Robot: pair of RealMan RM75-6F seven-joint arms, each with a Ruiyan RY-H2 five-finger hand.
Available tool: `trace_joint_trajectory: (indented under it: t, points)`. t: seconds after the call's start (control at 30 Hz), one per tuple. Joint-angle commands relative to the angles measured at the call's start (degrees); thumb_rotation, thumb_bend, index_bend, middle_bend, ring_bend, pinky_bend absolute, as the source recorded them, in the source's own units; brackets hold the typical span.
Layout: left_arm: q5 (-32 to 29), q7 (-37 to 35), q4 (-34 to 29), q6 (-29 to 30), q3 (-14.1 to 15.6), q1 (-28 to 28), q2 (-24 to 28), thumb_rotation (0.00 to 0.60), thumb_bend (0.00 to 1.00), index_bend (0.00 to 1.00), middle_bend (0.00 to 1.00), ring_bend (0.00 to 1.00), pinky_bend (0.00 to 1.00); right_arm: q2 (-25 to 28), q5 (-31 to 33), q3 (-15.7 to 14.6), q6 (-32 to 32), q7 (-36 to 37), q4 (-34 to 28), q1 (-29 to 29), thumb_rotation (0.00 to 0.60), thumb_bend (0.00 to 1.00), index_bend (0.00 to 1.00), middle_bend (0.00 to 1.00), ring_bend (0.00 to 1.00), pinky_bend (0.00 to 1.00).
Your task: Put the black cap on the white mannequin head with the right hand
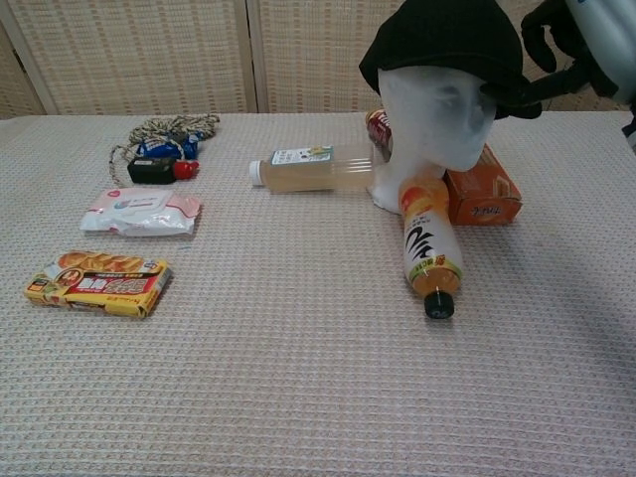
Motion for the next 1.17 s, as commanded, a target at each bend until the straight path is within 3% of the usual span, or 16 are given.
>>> trace_joint_trajectory:
  t: [0.03,0.13,0.4,0.5,0.6,0.73,0.83,1.0,1.17]
  points:
    - [0.3,0.2,0.0,0.2,0.1,0.0,0.0,0.6,0.13,0.13,0.0,0.0,0.12,7.6,-0.2,-1.9,-1.0,-2.1,-9.1,-3.8,0.6,0.01,0.0,0.61,0.69,1.0]
    - [0.6,0.1,-0.2,0.4,0.2,0.1,0.1,0.6,0.13,0.13,0.0,0.0,0.12,13.6,0.2,-4.0,-1.6,-3.5,-16.6,-7.3,0.6,0.0,0.0,0.44,0.53,0.87]
    - [1.8,0.0,-0.5,0.7,0.9,0.3,0.5,0.6,0.13,0.12,0.0,0.0,0.12,27.7,0.8,-12.1,-1.3,-7.9,-30.4,-17.6,0.6,0.0,0.0,0.14,0.21,0.48]
    - [2.5,0.1,-0.7,0.8,1.3,0.3,0.6,0.6,0.13,0.12,0.0,0.0,0.12,31.7,1.3,-14.4,0.5,-9.9,-33.2,-21.7,0.6,0.0,0.0,0.09,0.12,0.38]
    - [3.1,0.3,-1.0,0.2,1.8,0.2,1.0,0.6,0.13,0.12,0.0,0.0,0.12,36.6,3.3,-16.6,0.8,-13.0,-38.0,-25.4,0.6,0.0,0.0,0.01,0.02,0.2]
    - [3.3,0.8,-1.3,-1.2,2.3,-0.3,1.2,0.6,0.13,0.12,0.0,0.0,0.12,42.9,3.2,-19.9,1.9,-14.6,-44.3,-29.8,0.6,0.0,0.0,0.0,0.0,0.01]
    - [3.9,1.0,-1.3,-1.5,2.6,-0.5,1.0,0.6,0.13,0.12,0.0,0.0,0.12,45.2,2.6,-21.3,3.6,-11.1,-44.7,-33.0,0.6,0.0,0.0,0.0,0.0,0.0]
    - [6.0,1.4,-1.1,-0.5,3.2,-0.5,0.5,0.6,0.13,0.12,0.0,0.0,0.12,47.0,1.6,-20.8,3.9,-3.2,-42.5,-34.8,0.6,0.0,0.0,0.0,0.0,0.0]
    - [7.6,1.7,-0.5,0.8,3.7,-0.1,-0.1,0.6,0.13,0.12,0.0,0.0,0.12,46.7,0.4,-20.5,1.9,-4.0,-42.4,-35.1,0.6,0.0,0.0,0.0,0.0,0.0]
